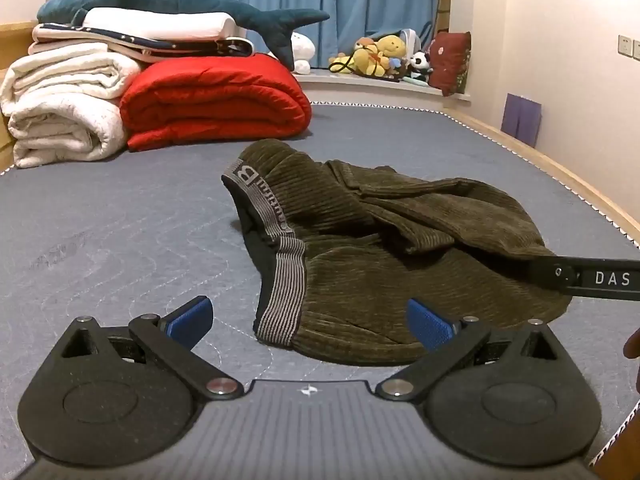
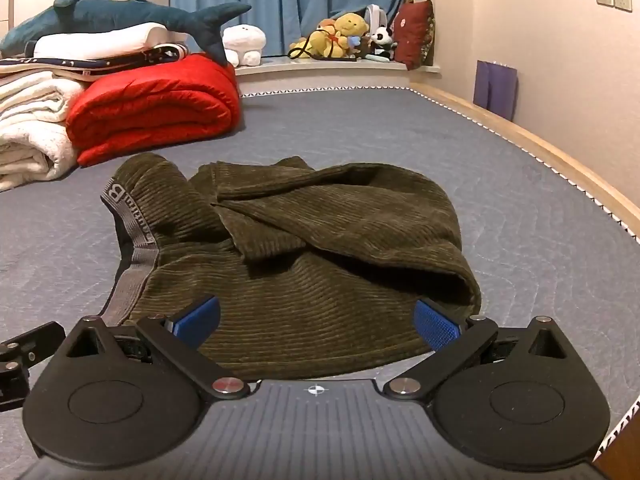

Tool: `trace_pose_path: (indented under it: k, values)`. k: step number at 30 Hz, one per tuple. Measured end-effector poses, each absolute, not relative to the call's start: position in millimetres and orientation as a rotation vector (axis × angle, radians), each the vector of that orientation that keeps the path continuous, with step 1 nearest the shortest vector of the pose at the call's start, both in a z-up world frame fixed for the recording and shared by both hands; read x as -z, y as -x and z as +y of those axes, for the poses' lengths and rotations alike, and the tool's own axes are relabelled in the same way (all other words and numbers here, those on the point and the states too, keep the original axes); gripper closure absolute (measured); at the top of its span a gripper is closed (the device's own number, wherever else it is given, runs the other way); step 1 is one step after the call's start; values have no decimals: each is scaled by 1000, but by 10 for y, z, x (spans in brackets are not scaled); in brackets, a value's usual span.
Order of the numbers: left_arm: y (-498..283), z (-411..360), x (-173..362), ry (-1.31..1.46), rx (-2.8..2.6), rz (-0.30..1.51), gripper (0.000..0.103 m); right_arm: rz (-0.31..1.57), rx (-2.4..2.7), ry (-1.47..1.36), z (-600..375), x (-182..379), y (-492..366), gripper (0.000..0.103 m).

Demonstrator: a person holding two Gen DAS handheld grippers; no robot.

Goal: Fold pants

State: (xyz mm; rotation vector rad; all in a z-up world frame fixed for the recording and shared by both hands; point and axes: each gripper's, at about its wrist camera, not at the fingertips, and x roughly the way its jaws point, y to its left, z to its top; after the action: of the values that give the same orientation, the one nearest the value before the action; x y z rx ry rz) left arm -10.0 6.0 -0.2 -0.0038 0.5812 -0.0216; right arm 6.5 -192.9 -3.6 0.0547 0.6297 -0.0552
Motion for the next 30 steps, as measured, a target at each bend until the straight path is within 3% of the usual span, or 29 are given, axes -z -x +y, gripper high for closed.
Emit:
trace_pose_path:
  k: [30]
  values:
    - [150,39,-16,23,80,549,0,657,63,-35,-1912,82,5,1]
